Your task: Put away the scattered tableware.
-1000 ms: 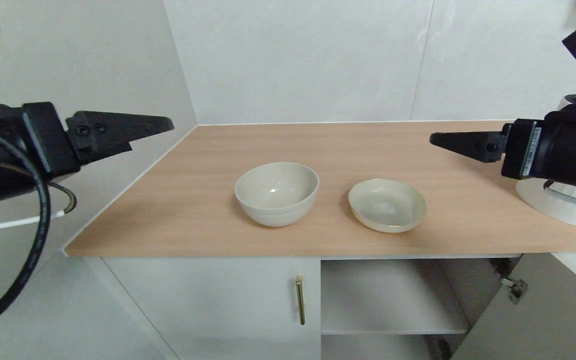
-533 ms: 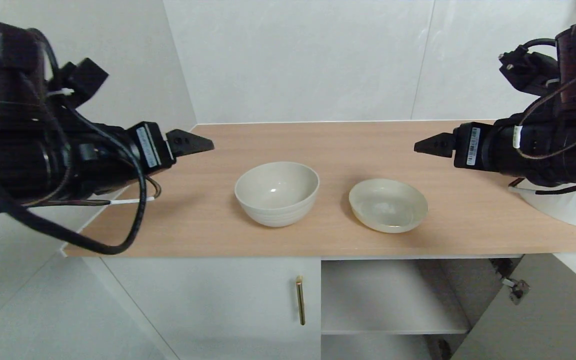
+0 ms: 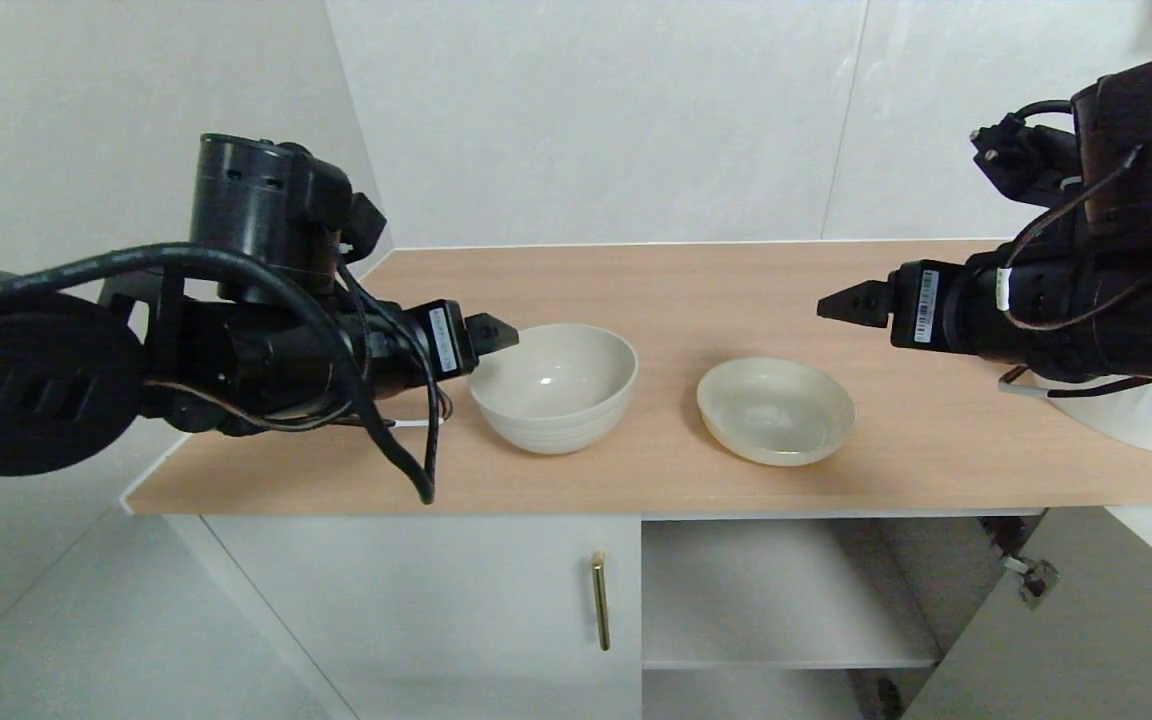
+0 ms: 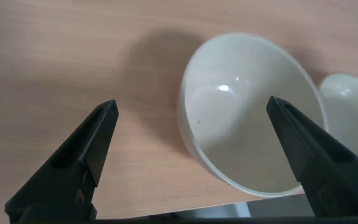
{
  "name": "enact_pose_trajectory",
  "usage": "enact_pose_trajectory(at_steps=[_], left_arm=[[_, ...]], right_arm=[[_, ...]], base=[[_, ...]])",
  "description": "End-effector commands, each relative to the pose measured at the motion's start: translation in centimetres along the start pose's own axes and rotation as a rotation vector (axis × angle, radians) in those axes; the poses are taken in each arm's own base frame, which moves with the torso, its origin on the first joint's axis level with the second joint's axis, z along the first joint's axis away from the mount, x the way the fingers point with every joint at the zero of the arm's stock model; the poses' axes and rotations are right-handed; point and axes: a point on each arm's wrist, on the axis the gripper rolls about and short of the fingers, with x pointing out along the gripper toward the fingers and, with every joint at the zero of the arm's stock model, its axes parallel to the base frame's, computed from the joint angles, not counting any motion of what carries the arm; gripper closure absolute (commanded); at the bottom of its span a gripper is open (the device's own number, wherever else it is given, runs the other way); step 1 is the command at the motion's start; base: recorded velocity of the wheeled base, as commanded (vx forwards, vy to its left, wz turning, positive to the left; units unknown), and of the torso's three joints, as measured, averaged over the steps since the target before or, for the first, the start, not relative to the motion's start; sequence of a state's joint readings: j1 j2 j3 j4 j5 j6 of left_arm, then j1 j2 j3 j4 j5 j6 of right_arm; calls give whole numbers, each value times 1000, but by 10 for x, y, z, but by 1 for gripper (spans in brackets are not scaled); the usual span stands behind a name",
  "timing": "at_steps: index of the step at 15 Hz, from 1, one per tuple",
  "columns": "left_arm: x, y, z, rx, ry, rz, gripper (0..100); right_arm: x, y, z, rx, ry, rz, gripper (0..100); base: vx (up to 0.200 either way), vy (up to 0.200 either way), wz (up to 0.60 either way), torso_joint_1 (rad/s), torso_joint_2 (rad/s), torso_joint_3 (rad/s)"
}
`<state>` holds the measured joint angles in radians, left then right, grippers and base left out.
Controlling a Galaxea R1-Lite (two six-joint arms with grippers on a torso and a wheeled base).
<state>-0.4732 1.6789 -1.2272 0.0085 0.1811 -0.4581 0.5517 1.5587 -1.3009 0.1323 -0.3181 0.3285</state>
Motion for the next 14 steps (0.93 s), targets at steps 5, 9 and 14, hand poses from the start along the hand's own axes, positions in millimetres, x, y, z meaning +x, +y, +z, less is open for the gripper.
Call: enact_pose_trajectory(at_steps=[5,9,14], left_arm=[[28,1,-16,14,71,33,0],[31,-2,-19,19,73,23,100],[20,-7,-16,20,53,2,100]], right_arm=[[0,0,-1,-1,2,-1,0],[0,0,-1,-1,2,-1,0],[0,0,-1,-2,3,-2,0]], base=[[0,0,0,0,0,0],[0,0,0,0,0,0],[0,0,0,0,0,0]])
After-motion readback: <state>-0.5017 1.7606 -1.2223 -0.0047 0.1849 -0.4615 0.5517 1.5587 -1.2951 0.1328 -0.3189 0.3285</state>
